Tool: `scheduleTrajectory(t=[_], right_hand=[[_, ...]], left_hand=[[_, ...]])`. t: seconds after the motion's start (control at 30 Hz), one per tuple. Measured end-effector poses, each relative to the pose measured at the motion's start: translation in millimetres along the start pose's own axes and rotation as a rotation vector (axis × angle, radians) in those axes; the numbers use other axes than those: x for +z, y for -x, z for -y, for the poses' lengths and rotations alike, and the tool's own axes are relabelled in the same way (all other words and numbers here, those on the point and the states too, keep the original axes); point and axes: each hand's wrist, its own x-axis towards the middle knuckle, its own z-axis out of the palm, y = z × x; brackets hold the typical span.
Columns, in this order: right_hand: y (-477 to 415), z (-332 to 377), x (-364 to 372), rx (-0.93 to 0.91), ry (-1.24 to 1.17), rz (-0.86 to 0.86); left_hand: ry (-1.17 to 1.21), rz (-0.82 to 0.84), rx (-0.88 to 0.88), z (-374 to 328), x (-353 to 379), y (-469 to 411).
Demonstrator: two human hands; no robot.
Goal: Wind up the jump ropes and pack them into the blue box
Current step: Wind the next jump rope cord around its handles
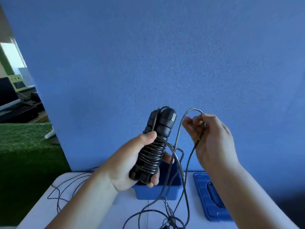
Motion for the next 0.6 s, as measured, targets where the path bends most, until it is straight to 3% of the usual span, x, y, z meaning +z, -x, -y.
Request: scheduleTrajectory(t=[0.1, 0.17, 0.23, 0.33, 0.4, 0.5, 0.6], right_hand=[[1.5, -3.1, -6.5, -0.091, 0.106, -0.024], [1.4, -3.5, -9.9, -0.157, 0.205, -0.044], [-3.6, -3.6, -15.3, -0.185, 0.247, -0.066], [-14.7, -8.4, -29.9, -0.172, 0.327, -0.111], [-16.3, -16.3, -41.0, -0.191, 0.478, -0.121], [-7.4, -25.3, -57.2, -0.466, 1.016, -0.093], [9.2, -33.2, -65.8, -0.825, 1.346, 0.053]], left_hand=[[-0.074, -0.05, 0.106, 21.3, -14.6, -13.8], [-0.113, 0.001, 0.246, 27.7, -30.5, -27.5], [-0.112, 0.063, 0.159, 23.7, -40.4, -47.2], [0.128, 0.173, 0.047, 17.2, -14.9, -47.0], [0.171, 0.127, 0.011, 10.3, 1.2, -35.9], [0.142, 0.02, 0.06, 2.2, 6.3, -30.9], [0.15, -0.112, 0.065, -7.2, 0.9, -35.1]])
